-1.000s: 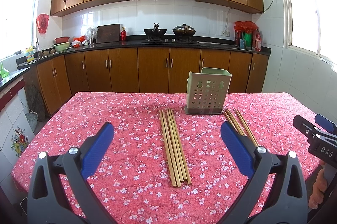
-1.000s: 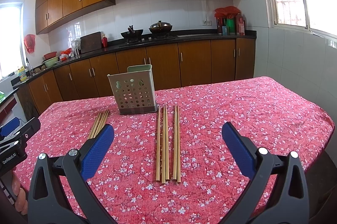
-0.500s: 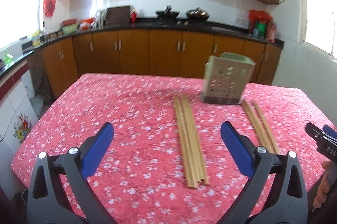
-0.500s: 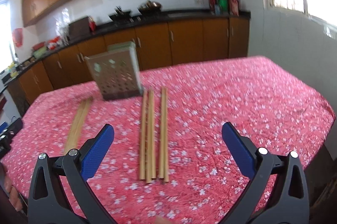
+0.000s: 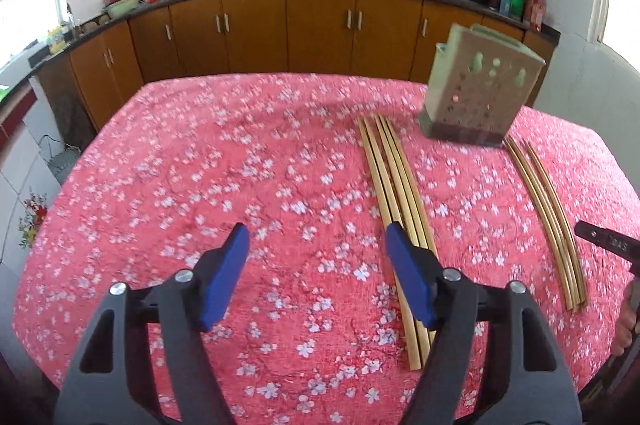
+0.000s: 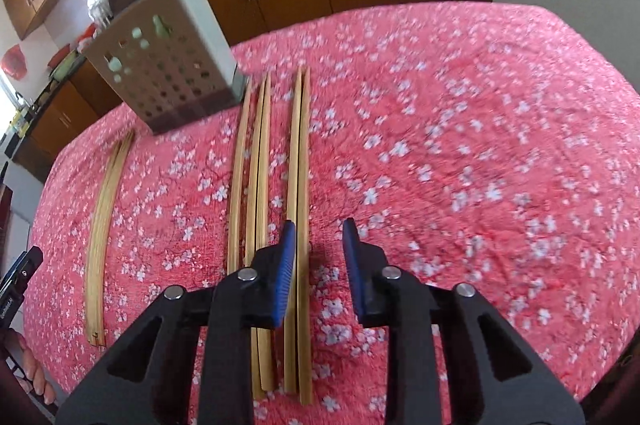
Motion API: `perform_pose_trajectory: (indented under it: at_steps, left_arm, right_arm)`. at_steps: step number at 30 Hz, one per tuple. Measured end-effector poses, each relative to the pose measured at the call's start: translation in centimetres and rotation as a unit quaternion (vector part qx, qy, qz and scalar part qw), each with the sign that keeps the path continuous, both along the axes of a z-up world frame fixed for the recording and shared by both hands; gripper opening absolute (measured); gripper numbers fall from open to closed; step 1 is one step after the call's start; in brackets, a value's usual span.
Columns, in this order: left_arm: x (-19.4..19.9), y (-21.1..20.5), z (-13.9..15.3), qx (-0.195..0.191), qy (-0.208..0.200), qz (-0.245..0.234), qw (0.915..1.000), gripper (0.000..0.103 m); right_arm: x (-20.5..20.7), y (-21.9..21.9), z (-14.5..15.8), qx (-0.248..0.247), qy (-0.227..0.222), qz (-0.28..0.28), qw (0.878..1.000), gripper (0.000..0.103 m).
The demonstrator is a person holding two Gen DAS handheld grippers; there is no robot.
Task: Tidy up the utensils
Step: 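Close the left gripper on one bamboo chopstick while the right gripper grasps another chopstick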
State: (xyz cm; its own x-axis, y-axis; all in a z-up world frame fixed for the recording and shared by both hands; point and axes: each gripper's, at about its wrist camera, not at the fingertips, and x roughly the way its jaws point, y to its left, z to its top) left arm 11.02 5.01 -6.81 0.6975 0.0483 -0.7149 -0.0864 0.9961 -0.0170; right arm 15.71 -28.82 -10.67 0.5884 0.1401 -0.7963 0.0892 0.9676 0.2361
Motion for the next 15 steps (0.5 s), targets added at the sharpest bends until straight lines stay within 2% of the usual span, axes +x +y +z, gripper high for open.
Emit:
perform_pose_trajectory:
  at_steps: [9,11,13,15]
  left_arm:
    - [1.2,-1.0,-1.6,-0.019,0.032,-0.028,0.9989,0.056]
    - [1.4,-1.2,-1.9,-0.023,0.039,-0.035,0.9984,0.053]
    - [1.6,-1.4,-2.2,-0.028,0.046,-0.04,0.9977,0.047]
    - [1.7,-1.6,-2.6,-0.034,0.056,-0.046,0.9968,0.038]
  right_arm:
    - [1.2,0.1,-0.6,-0.025,0.007,0.004,1.0,0.02]
    - [1.3,0.6,-0.7,-0.043,0.006,0.011,0.999,0.02]
    - [1.4,0.6,-0.8,-0.071,0.003,0.001,0.997,0.009]
    - [1.5,0.1,-0.8,-0.066,0.002,-0.012,0.998,0.009]
